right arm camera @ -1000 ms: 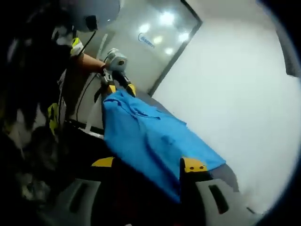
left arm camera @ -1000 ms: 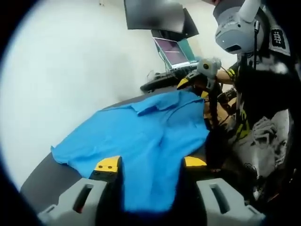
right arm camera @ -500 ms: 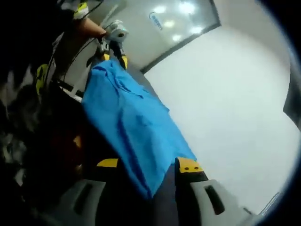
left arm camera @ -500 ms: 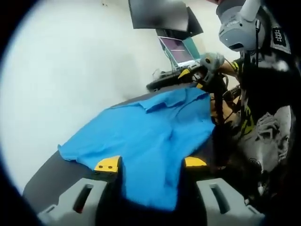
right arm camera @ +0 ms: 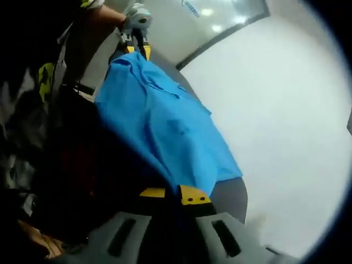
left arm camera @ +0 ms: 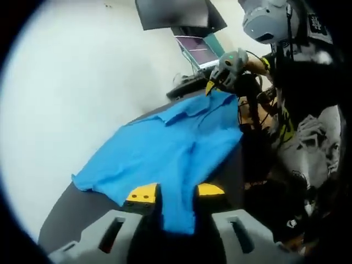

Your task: Spread out the cloth and fold it

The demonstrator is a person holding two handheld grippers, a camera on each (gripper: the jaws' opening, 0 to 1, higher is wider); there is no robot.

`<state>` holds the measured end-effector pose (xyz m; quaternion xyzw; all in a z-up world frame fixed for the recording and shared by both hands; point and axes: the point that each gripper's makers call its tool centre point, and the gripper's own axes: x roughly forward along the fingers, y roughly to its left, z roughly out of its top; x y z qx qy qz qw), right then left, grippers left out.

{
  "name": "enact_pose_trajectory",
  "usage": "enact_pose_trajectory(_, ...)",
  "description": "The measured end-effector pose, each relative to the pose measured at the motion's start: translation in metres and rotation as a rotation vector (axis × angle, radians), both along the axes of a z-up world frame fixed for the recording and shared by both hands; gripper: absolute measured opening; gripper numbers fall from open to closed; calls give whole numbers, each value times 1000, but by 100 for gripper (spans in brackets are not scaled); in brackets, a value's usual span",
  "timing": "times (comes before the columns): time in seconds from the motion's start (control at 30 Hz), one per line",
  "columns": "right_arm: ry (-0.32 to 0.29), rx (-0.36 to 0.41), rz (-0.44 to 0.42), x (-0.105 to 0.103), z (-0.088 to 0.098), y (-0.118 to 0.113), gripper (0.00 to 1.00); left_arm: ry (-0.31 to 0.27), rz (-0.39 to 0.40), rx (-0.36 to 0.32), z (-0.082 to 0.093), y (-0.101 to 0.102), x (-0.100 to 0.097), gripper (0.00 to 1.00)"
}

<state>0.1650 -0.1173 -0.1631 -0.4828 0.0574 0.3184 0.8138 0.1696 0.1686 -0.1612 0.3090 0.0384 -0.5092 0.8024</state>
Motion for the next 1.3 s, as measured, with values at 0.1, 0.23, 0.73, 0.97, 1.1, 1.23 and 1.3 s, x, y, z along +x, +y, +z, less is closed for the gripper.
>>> enact_pose_trajectory(0.1,52,97,-20,1,4,-1,0,15,37,19,-4,2,-1,8)
enact_pose_trajectory(0.23,33,214,-32,-3,27,-1,0,16,123,43,10,11,5,2)
enact_pose_trajectory(0.73,-202,306,-72,-52,155,-3,0,-151,243,-87,151,33,-25,0)
enact_pose_trajectory(0.97,-272,283,-26,-92,191,-9,0,-198,206,-78,181,29,-68,0)
enact_pose_trajectory(1.1,-296,266,4,-121,205,-10,0,-223,187,-83,193,29,-92,0)
enact_pose_trajectory(1.23,-328,253,40,-151,219,-8,0,-229,142,-103,206,30,-120,0)
enact_pose_trajectory(1.3,-348,259,50,-165,228,-9,0,-249,122,-128,218,30,-135,0)
